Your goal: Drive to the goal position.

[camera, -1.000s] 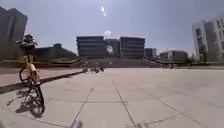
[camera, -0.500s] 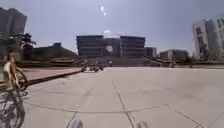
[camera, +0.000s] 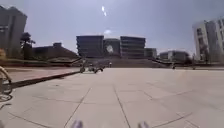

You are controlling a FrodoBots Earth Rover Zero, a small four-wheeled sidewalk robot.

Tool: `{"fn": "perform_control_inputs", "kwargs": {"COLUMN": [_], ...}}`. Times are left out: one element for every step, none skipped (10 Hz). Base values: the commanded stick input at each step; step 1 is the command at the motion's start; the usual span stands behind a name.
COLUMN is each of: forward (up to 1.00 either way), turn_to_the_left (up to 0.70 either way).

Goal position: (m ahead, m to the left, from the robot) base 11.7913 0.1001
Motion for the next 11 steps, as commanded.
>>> {"fn": "perform_control_inputs", "kwargs": {"forward": [0.85,0.85,0.85,0.85,0.85,0.85,0.85,0.85,0.85,0.85,0.85], "turn_to_the_left": [0.00,0.00,0.00,0.00,0.00,0.00,0.00,0.00,0.00,0.00,0.00]}}
